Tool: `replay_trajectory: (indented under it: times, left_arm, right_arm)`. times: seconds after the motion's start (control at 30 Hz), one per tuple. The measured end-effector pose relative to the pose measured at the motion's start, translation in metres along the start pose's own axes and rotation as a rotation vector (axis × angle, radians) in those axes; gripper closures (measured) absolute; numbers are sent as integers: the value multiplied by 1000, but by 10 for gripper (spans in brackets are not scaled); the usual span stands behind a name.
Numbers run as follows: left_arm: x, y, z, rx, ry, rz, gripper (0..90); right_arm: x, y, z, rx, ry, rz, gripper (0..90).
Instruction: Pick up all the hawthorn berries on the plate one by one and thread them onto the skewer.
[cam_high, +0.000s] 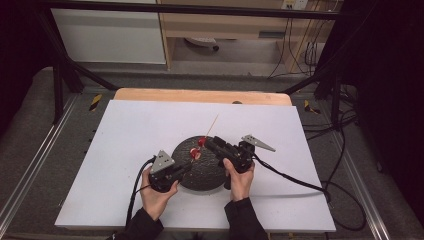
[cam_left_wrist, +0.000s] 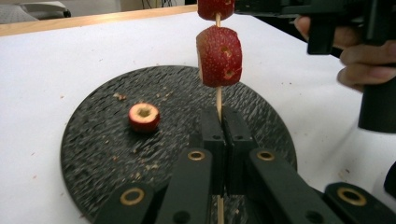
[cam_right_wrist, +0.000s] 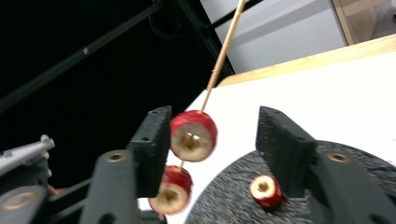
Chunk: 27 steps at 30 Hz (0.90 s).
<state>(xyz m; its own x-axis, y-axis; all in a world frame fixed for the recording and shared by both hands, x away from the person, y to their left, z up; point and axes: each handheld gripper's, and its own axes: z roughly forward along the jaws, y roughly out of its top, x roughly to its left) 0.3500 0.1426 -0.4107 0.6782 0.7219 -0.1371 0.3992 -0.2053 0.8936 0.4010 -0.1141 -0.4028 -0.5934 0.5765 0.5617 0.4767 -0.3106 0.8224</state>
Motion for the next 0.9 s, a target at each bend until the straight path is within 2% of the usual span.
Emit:
replay_trajectory:
  times: [0.23, 0.43, 0.57, 0.8, 0.9]
  left_arm:
    - [11, -9, -13, 26, -2, -1, 887]
    - [21, -16, -29, 47, 5, 10, 887]
    - [30, -22, -39, 77, 8, -2, 887]
    - [47, -32, -56, 89, 24, -15, 887]
    - [53, -36, -62, 98, 18, -18, 887]
  right_arm:
    - [-7, 1, -8, 124, -51, -106, 237]
    - [-10, -1, -12, 256, -95, -194, 104]
    - [-12, -2, -13, 332, -115, -239, 67]
    - [-13, -4, -16, 439, -136, -303, 29]
    - [-13, -3, -16, 475, -142, -306, 22]
